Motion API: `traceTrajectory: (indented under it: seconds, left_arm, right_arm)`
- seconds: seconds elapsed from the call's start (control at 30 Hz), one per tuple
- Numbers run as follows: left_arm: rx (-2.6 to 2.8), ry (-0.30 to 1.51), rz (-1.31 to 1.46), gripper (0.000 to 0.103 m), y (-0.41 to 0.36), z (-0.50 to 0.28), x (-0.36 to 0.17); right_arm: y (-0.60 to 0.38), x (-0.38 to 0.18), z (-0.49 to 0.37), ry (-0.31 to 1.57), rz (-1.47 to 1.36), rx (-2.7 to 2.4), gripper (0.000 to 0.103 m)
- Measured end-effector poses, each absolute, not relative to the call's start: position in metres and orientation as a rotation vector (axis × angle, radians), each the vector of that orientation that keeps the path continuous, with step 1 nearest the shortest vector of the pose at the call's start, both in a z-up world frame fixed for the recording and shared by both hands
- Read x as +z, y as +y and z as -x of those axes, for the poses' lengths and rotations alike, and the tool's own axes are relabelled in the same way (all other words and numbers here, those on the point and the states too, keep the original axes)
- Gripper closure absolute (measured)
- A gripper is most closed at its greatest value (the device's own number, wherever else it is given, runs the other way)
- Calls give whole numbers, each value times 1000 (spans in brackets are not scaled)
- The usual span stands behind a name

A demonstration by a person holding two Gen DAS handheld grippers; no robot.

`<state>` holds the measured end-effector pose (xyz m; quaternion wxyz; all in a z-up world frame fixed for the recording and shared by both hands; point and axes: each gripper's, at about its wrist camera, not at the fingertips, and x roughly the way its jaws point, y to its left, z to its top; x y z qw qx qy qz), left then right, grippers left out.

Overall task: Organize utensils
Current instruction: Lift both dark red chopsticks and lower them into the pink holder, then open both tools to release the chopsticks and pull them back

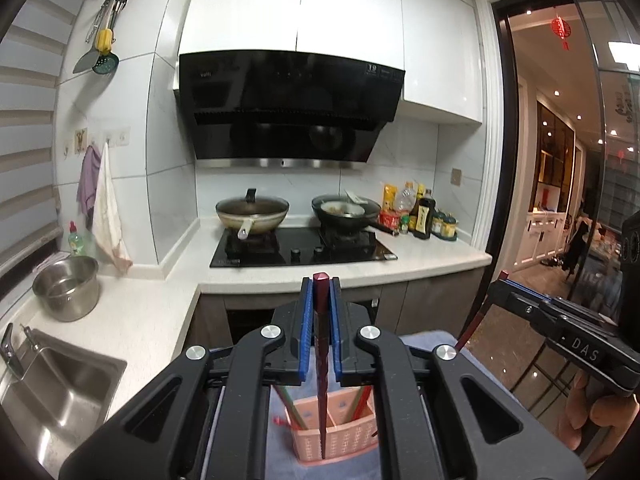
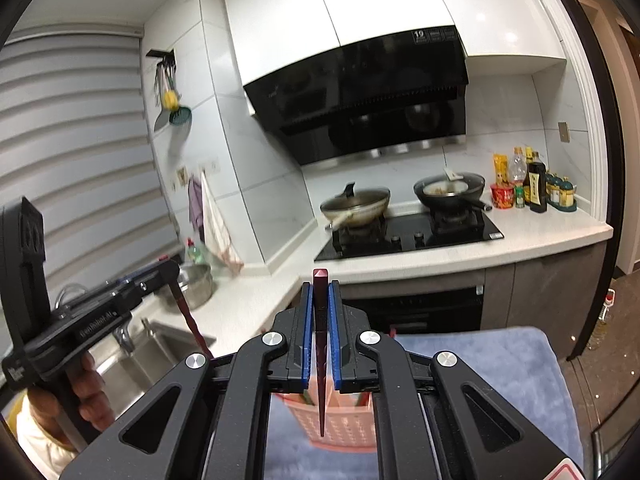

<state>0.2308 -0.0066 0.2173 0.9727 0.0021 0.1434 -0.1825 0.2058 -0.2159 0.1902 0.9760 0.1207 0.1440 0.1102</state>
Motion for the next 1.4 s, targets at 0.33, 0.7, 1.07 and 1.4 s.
traceTrajectory:
  seconds: [0.33, 0.7, 1.07, 1.4]
  left_arm:
    - [-365, 257, 0, 96, -17, -269, 218]
    - [-365, 322, 13, 96, -21, -299, 189]
    - [-358, 388, 17, 96, -22, -310, 164]
    - [-334, 436, 37, 88, -18, -307, 142]
  right_arm:
    - [-205, 195, -250, 283, -253, 218, 96]
    - [-205, 161, -287, 357, -270, 193, 96]
    - [-205, 129, -300, 433, -266, 166, 96]
    - [-212, 103, -301, 478, -272, 115, 90]
